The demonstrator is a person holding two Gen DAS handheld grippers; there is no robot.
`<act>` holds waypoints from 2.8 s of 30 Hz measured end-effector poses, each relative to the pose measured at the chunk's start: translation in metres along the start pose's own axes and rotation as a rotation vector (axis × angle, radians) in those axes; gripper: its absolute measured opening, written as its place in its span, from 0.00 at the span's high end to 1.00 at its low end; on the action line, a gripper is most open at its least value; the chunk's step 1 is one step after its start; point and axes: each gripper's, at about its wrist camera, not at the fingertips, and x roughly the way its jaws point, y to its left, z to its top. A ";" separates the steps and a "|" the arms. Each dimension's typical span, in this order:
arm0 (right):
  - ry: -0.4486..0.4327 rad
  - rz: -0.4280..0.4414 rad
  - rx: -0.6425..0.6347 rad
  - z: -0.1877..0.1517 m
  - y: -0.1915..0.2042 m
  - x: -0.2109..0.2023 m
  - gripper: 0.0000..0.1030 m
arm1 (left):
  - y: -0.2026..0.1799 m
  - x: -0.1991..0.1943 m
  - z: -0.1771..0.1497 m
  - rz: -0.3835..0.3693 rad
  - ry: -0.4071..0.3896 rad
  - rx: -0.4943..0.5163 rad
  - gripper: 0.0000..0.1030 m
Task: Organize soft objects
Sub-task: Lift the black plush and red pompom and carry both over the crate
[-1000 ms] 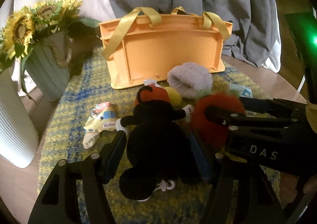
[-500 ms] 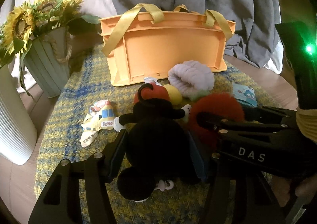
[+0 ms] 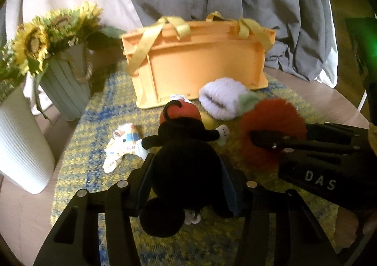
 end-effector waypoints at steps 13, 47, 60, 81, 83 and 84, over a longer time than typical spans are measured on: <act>-0.131 -0.058 -0.007 0.016 -0.013 -0.076 0.57 | -0.009 -0.071 0.030 0.020 -0.111 -0.092 0.50; -0.465 -0.156 -0.041 0.107 0.021 -0.163 0.57 | 0.022 -0.118 0.146 -0.022 -0.362 -0.081 0.49; -0.479 -0.161 -0.045 0.175 0.032 -0.122 0.56 | 0.058 -0.067 0.192 0.033 -0.315 -0.059 0.49; -0.322 -0.174 -0.081 0.212 0.009 -0.016 0.56 | 0.058 0.044 0.196 0.057 -0.137 -0.018 0.49; -0.312 -0.178 -0.069 0.212 0.003 -0.012 0.56 | 0.057 0.049 0.199 0.050 -0.133 -0.020 0.49; -0.308 -0.180 -0.062 0.213 0.000 -0.010 0.56 | 0.056 0.051 0.201 0.046 -0.136 -0.023 0.49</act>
